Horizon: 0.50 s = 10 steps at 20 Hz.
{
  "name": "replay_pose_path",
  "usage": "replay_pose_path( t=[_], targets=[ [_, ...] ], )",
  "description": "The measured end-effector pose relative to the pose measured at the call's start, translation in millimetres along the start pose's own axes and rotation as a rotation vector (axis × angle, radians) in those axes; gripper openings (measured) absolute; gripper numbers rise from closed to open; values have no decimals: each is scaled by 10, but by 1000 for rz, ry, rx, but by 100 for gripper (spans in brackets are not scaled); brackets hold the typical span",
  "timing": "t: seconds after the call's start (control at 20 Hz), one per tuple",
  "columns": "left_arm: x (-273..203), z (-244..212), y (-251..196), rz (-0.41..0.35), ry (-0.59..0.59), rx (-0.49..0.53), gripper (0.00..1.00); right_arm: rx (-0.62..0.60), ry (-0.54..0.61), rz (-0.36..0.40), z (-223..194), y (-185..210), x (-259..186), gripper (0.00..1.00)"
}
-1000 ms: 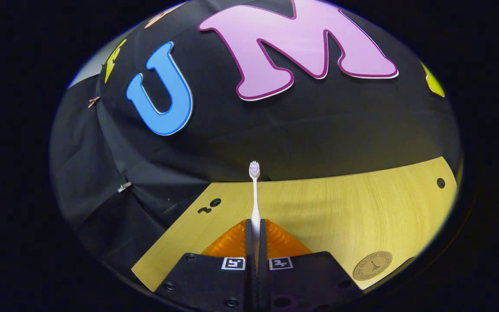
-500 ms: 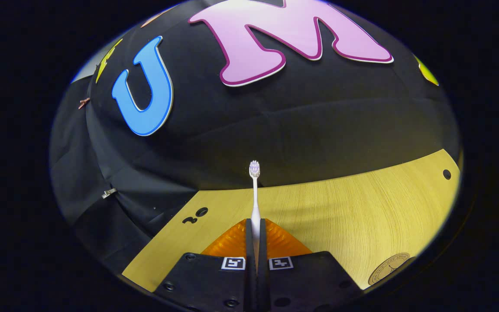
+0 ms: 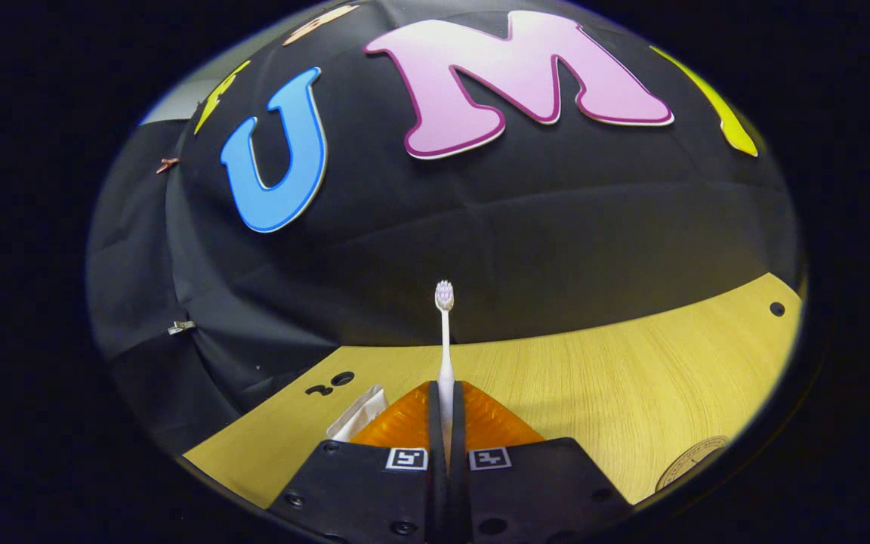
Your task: Put the toothbrush and toothpaste on the desktop into the cup, then pick up the cup and place it on the coaster on the desktop.
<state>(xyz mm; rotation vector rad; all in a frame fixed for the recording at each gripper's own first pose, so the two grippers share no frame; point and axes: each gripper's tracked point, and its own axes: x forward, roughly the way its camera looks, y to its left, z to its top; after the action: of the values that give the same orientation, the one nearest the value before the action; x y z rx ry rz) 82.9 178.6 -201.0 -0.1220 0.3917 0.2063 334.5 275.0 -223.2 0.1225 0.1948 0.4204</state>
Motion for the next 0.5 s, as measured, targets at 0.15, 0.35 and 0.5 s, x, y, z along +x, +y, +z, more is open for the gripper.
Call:
replay_pose_path(
  t=[0.15, 0.35, 0.5],
  targets=[
    [28, -19, -64, -11, 7, 16, 98, -37, -1, 0, -165, 11, -93, 5],
    [105, 41, -215, -33, 4, 51, 98, -27, -4, -6, -173, -32, -249, 13],
    [76, 75, -345, -58, -7, 65, 98, -6, -18, -32, -20, -229, -453, 53]
  ],
)
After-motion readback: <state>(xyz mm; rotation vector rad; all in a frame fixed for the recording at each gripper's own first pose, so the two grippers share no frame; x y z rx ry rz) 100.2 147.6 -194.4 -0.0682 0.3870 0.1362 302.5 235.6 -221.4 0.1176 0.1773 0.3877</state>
